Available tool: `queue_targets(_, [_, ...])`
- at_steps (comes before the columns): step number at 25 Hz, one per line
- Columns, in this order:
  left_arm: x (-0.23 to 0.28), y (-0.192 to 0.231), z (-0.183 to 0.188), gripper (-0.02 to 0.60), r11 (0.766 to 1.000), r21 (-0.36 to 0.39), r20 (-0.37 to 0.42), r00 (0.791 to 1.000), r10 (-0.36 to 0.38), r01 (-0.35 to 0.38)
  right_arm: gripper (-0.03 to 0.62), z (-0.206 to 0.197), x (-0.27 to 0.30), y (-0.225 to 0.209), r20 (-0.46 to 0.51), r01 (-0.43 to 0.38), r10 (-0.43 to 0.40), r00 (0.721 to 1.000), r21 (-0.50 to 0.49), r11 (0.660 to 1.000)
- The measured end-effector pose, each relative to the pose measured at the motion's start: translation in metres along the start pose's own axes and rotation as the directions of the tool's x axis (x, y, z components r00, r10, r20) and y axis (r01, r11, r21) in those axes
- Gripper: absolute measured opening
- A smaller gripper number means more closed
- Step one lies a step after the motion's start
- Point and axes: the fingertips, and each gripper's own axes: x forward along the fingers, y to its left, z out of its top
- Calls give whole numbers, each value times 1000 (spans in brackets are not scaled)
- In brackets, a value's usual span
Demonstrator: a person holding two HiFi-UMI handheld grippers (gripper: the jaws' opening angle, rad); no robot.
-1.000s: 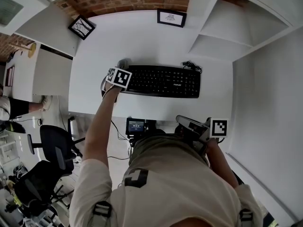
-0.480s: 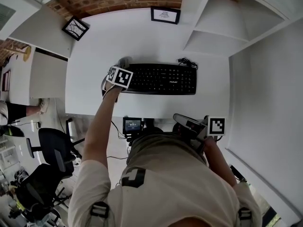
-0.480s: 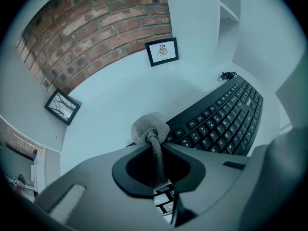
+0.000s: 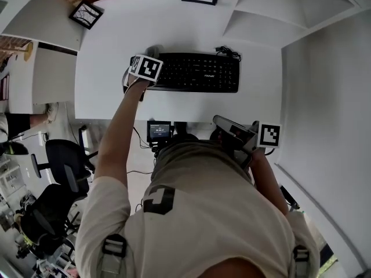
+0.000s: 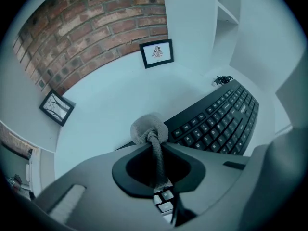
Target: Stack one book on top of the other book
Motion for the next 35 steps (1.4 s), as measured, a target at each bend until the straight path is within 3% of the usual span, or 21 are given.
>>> queue_targets(4, [0, -23, 8, 34, 999, 0, 3, 999, -32, 32, 6, 1, -3, 0, -14, -22, 22, 1000, 3, 1000])
queue_targets(23, [1, -71, 29, 34, 999, -34, -9, 1000, 8, -8, 6, 29, -41, -3, -77, -67, 69, 995, 26, 997])
queue_targets(35, [2, -102, 42, 34, 999, -32, -12, 999, -33, 33, 6, 33, -47, -4, -86, -96, 100, 991, 47, 994])
